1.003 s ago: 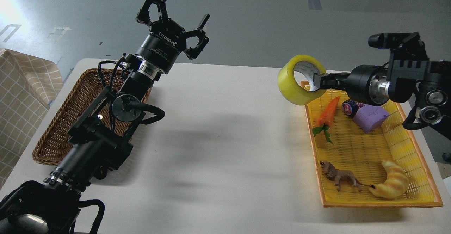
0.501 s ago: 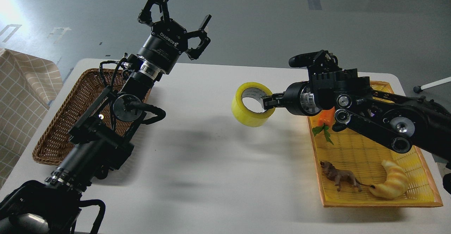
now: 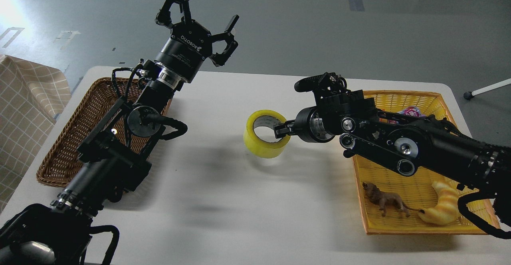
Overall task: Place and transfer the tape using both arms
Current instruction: 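Lift the tape roll out of the tray and lower it onto the table center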
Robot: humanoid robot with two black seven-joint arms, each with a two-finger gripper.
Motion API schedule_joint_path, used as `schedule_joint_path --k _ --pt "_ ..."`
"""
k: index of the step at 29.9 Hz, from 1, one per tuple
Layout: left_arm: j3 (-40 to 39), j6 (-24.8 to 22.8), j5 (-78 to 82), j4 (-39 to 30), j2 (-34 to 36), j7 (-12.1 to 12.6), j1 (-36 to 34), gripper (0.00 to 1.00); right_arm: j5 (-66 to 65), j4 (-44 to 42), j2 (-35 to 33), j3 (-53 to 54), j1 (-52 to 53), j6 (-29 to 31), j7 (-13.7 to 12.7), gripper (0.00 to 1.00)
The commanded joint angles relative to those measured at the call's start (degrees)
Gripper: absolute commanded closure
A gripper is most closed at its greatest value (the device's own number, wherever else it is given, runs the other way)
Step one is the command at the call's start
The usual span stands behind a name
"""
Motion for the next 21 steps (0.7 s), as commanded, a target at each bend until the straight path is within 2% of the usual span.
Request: schedule_joint_path --k 1,14,21 --pt "-0.16 0.00 0.00 0.00 0.00 -0.09 -0.01 0.02 -0.23 -2.05 1.80 -0.90 -0.45 0.00 0.00 0.90" --pt "-0.34 0.00 0.00 -0.26 0.09 -0.09 0.08 0.02 -0.67 -8.38 7.96 -1.16 -1.15 0.00 0.00 0.89" --pt "-0.34 0.00 0.00 -0.26 0.09 -0.09 0.17 0.02 -0.76 -8.65 8.05 -1.25 -1.68 0.00 0.00 0.77"
